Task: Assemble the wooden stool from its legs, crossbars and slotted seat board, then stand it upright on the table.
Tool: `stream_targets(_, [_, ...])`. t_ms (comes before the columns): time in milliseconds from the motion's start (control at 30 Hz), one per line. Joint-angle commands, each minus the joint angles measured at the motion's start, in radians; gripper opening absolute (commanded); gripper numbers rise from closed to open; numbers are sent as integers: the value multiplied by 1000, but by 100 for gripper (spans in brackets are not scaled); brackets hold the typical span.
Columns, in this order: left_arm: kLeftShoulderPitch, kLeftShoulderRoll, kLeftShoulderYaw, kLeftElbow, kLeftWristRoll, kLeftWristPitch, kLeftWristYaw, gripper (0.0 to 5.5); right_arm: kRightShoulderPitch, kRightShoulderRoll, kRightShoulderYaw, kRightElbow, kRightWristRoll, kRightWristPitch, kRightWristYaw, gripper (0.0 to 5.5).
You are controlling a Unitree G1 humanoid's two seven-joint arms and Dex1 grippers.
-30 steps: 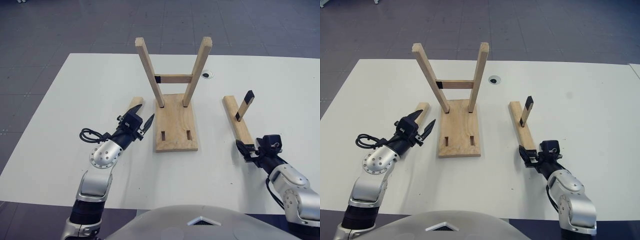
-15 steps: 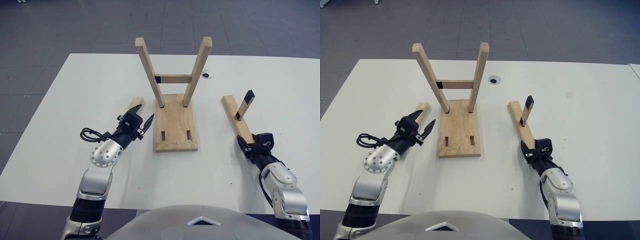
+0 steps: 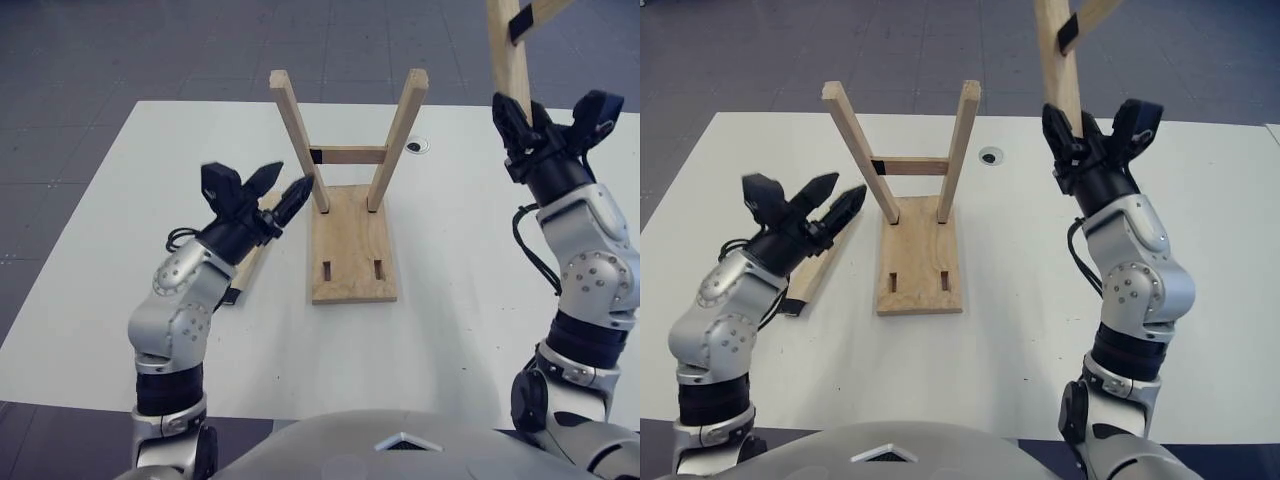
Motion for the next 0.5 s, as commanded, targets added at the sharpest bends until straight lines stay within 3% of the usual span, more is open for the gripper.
stream_targets(33, [-151, 16, 93, -63, -493, 152, 180, 405, -145, -28, 30, -22, 179, 85, 129, 203])
stream_targets(200, [-167, 57, 68, -62, -759, 193, 304, 477, -151, -9, 55, -41, 395, 164, 210, 203])
stream_targets(333, [-162, 90, 63, -66, -989, 172, 377, 477, -96, -16, 88, -44, 515, 208, 284, 203])
stream_targets(500, [-142, 134, 22, -72, -1054, 172, 405, 477, -50, -33, 109, -24, 642, 260, 351, 203])
